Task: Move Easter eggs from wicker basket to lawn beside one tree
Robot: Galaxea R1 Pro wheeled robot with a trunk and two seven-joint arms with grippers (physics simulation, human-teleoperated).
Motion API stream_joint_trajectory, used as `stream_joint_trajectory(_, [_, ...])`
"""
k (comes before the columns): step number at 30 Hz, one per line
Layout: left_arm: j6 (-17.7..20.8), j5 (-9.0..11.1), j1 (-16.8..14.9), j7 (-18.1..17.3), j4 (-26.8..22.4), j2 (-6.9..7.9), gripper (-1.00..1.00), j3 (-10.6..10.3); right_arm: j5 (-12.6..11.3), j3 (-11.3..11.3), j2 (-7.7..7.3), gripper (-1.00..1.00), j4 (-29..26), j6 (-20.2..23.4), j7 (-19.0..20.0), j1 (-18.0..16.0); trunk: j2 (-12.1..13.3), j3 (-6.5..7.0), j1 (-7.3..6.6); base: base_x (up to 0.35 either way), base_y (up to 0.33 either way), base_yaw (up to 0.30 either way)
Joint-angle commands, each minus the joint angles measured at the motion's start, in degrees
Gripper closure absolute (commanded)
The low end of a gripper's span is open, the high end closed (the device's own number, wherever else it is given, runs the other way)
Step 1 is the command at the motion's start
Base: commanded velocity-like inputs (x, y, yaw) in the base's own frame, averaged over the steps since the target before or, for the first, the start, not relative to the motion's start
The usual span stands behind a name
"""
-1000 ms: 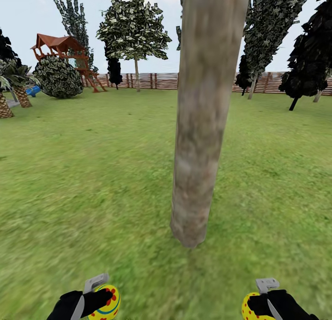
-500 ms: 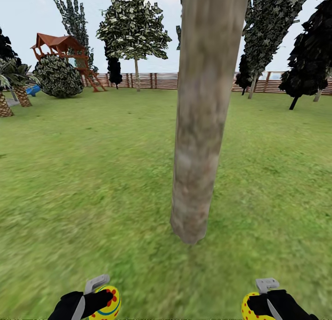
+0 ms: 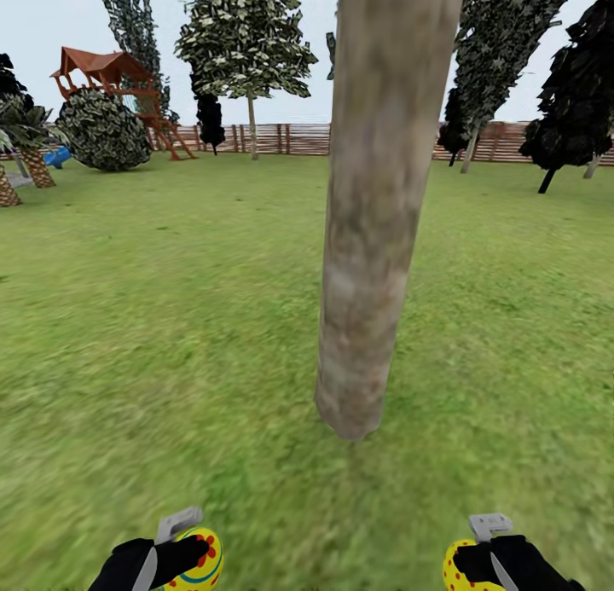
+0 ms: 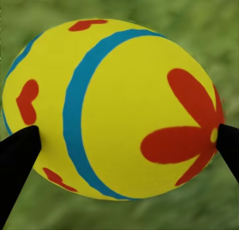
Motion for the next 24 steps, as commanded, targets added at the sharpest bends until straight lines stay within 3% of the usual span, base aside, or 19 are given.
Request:
stream_joint_trajectory(1, [0.35,-0.24,-0.04,-0.4,-0.1,-0.07,1.0,0.41,-0.24,0.34,-0.07,1.0,-0.09,0.33,-0.01,-0.02,-0.04,-0.28,0.01,0.0,0.0,0.0])
stream_joint_trajectory(24, [0.35,-0.24,-0.04,-0.4,-0.1,-0.09,1.0,0.5,-0.27,0.37,-0.08,1.0,-0.09,0.26,-0.01,-0.02,-0.35,-5.38,0.6,0.0,0.0,0.0])
